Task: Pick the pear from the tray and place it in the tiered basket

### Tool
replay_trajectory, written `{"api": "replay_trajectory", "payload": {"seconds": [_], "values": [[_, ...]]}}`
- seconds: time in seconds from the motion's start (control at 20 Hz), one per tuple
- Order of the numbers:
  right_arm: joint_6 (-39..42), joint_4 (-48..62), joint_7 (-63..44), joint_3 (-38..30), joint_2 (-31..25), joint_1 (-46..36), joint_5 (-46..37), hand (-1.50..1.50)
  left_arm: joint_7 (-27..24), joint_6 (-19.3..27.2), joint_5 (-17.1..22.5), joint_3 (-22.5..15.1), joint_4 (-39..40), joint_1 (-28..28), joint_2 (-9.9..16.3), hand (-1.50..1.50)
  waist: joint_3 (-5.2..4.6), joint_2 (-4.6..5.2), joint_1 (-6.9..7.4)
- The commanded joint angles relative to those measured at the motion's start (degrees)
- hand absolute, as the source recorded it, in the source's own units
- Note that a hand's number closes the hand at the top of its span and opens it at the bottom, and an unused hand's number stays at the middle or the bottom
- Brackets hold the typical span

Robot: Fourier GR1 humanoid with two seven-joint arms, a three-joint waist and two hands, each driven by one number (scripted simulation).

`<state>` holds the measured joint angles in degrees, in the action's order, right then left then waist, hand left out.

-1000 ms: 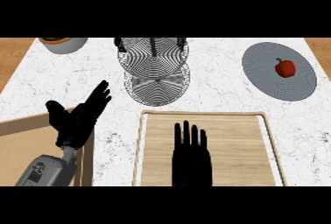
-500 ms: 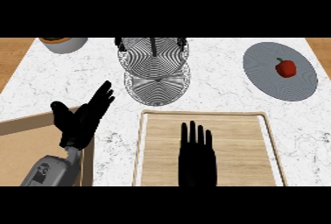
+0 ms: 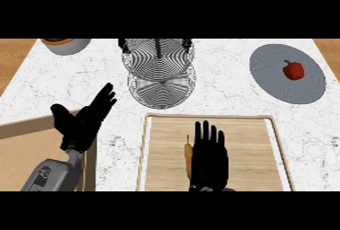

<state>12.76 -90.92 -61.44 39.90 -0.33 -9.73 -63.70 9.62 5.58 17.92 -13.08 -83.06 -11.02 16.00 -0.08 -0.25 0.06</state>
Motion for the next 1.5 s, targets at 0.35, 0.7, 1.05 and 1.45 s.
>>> {"api": "replay_trajectory", "payload": {"seconds": [0.35,0.7,1.05,1.45], "values": [[-1.41,7.38,1.58,-3.10,0.33,1.09,-0.52,-1.50,2.49,-1.14,-2.37,1.53,-2.05,0.21,-1.58,0.00,0.09,0.25,0.10],[-8.64,10.51,9.01,1.63,-0.96,2.91,1.15,1.50,0.51,-1.83,-3.35,2.27,-0.99,1.46,-3.74,0.00,0.09,0.30,-0.01],[-11.47,10.19,7.99,2.04,0.27,-1.30,0.04,1.50,0.89,-2.96,-4.81,3.85,2.59,-1.27,-4.48,0.00,0.08,0.31,-0.07],[-12.50,-3.02,2.55,-4.71,-1.81,6.17,-1.08,1.50,2.11,-1.54,-6.94,2.79,-1.23,1.51,-5.54,0.00,0.09,0.16,-0.32]]}}
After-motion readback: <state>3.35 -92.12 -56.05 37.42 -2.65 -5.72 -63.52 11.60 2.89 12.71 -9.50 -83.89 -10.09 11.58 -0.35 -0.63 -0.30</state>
